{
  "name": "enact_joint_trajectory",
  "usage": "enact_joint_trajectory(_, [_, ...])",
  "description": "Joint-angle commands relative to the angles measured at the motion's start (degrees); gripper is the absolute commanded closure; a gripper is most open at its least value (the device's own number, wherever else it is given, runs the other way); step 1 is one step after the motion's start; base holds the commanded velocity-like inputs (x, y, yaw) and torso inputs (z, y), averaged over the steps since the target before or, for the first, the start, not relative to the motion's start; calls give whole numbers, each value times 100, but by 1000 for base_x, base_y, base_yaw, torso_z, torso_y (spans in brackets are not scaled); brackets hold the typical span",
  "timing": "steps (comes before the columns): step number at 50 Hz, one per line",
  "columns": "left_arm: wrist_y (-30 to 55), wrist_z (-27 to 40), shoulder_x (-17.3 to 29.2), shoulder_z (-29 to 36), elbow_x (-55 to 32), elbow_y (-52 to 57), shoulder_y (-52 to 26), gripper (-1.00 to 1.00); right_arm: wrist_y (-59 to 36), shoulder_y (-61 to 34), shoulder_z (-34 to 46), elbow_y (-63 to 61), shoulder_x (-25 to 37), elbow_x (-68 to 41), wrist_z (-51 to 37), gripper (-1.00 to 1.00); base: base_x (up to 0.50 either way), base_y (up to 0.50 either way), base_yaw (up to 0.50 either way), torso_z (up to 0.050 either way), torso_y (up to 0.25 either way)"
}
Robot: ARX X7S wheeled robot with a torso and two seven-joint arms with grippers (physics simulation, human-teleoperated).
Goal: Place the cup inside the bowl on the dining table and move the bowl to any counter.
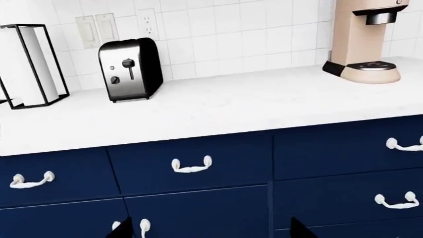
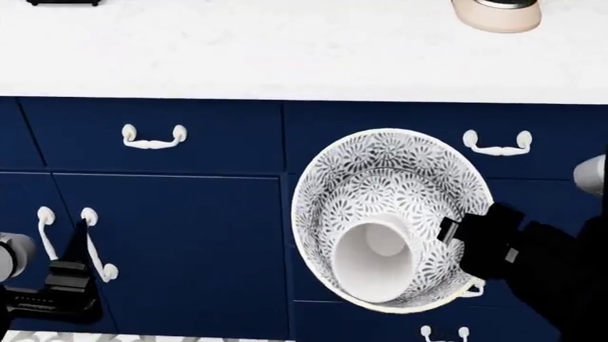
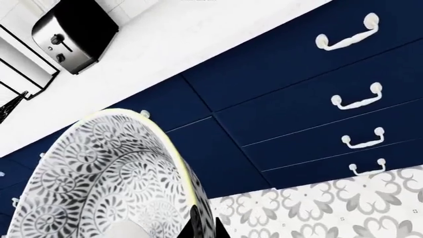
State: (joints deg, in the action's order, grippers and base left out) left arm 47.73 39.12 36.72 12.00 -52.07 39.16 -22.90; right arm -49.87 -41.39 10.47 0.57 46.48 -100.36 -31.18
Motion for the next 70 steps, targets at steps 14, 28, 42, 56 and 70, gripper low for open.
enact_joint_trajectory(14, [342, -458, 76, 166, -121, -808, -1072, -100, -850, -2241, 942, 1748, -554, 427, 206, 100, 8, 0, 0, 0, 0])
enact_joint_trajectory(28, [202, -528, 33, 248, -6, -870, -1004, -100, -723, -2434, 1222, 2152, -832, 876, 645, 100, 253, 2, 0, 0, 1])
enact_joint_trajectory(42, [68, -567, -10, 304, 90, -921, -927, -100, -573, -2249, 1176, 2111, -904, 839, 733, 100, 495, 4, 0, 0, 2])
enact_joint_trajectory(56, [26, -591, 31, 283, 72, -899, -884, -100, -522, -2227, 1140, 2020, -971, 763, 751, 100, 500, 4, 0, 0, 2])
enact_joint_trajectory(70, [23, -598, 65, 265, 33, -886, -892, -100, -445, -1990, 1111, 1917, -1049, 659, 692, 100, 500, 4, 0, 0, 2])
